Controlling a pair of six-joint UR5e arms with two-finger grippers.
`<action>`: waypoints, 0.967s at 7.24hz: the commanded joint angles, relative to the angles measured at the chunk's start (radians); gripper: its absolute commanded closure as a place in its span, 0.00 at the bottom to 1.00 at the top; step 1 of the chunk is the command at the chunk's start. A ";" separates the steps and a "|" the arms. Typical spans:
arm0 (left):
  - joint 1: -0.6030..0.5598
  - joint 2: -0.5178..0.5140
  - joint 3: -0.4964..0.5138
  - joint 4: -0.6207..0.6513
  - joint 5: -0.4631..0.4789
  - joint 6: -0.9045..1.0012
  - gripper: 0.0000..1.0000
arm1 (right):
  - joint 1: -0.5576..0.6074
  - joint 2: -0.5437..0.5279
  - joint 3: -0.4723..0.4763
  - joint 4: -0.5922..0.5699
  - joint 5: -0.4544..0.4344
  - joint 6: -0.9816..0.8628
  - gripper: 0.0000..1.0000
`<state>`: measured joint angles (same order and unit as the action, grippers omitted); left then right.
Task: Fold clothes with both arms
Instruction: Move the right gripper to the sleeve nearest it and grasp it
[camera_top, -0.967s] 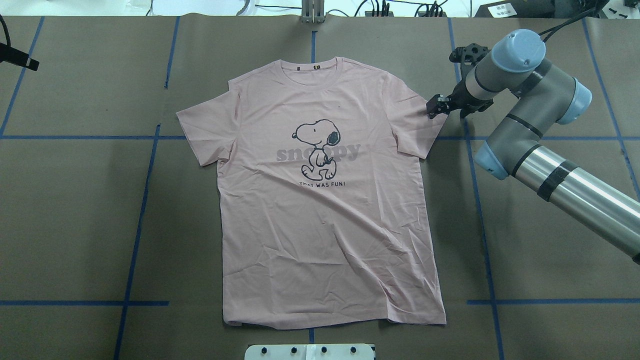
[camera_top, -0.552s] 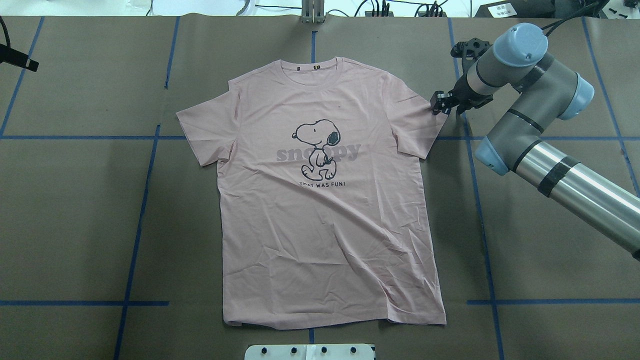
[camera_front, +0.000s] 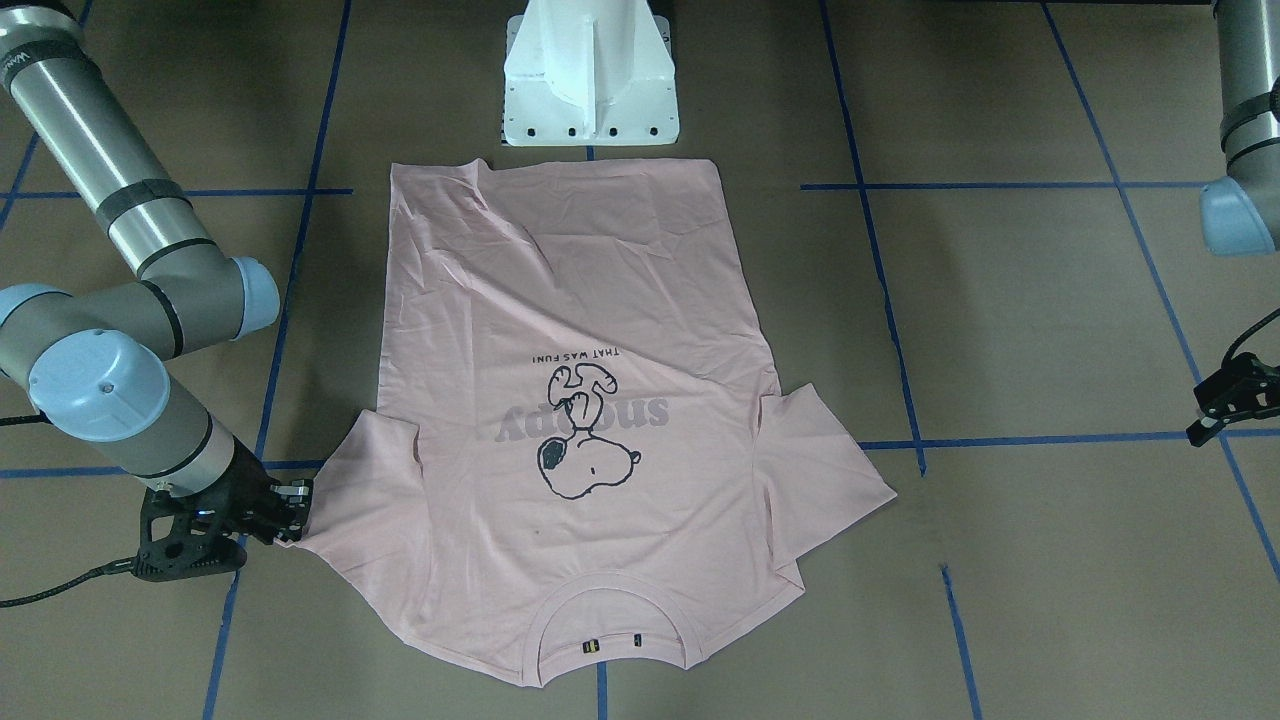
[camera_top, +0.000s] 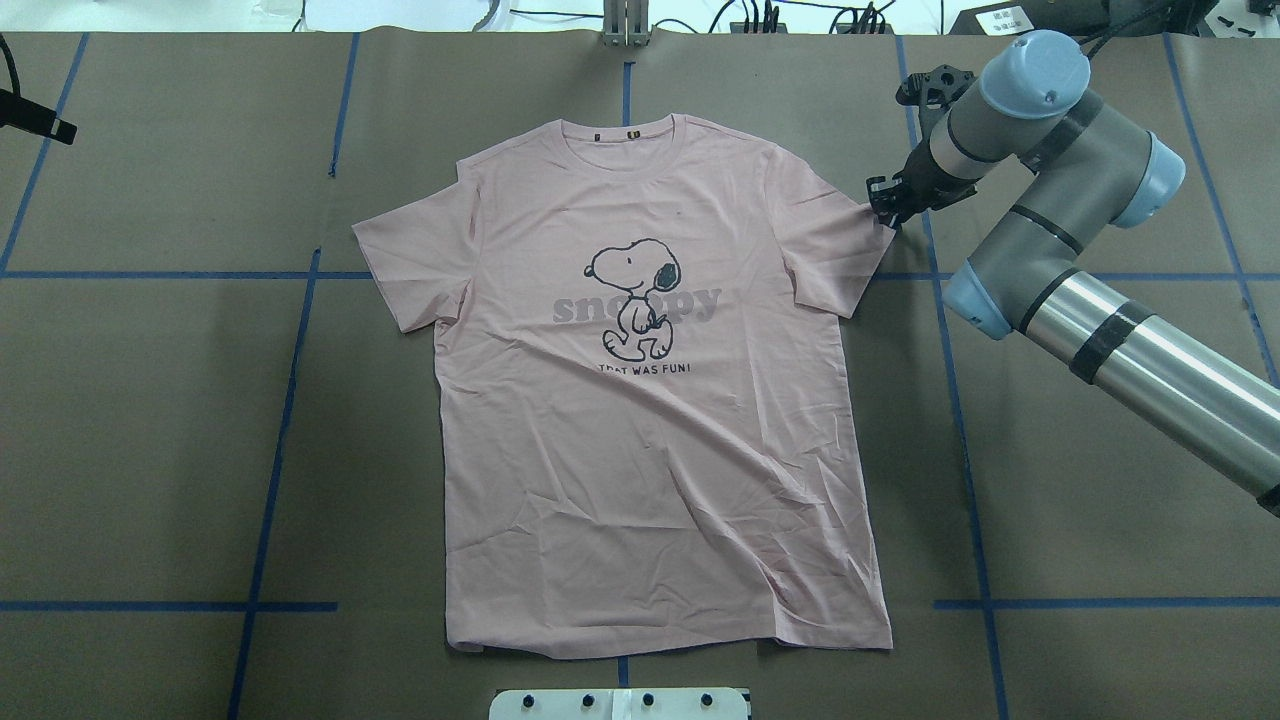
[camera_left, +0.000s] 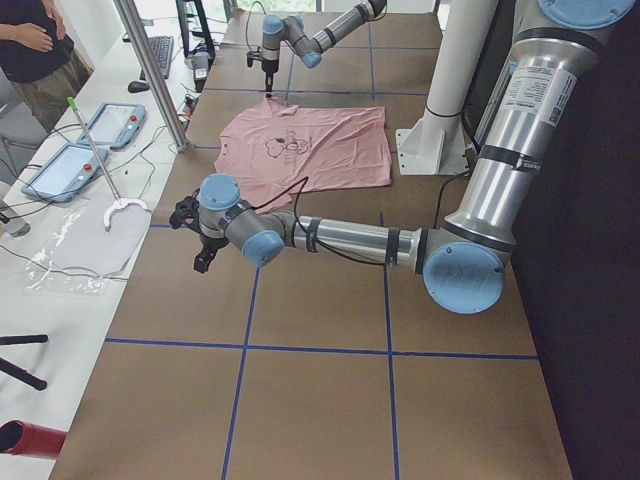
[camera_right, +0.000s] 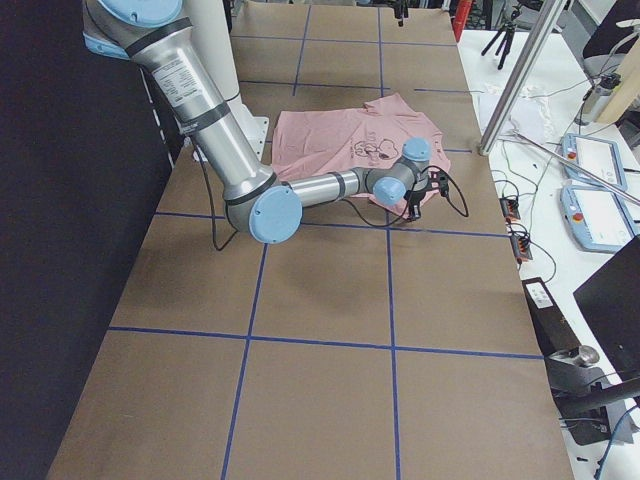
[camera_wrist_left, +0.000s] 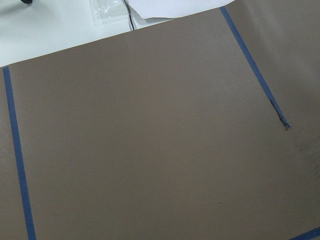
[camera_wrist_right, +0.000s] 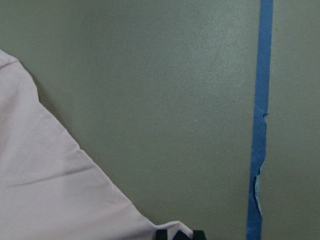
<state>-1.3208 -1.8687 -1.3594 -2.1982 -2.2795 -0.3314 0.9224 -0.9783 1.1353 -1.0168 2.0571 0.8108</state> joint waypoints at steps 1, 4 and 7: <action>0.000 0.000 0.000 0.000 0.000 0.000 0.00 | 0.003 -0.002 0.000 -0.003 0.000 -0.022 0.63; 0.000 0.000 0.000 -0.002 0.000 0.000 0.00 | 0.003 0.000 0.000 -0.035 -0.002 -0.035 0.30; -0.002 0.000 -0.001 -0.002 0.000 -0.002 0.00 | -0.002 -0.003 0.000 -0.039 -0.002 -0.041 0.39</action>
<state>-1.3218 -1.8684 -1.3604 -2.1993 -2.2795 -0.3323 0.9232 -0.9801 1.1351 -1.0542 2.0556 0.7712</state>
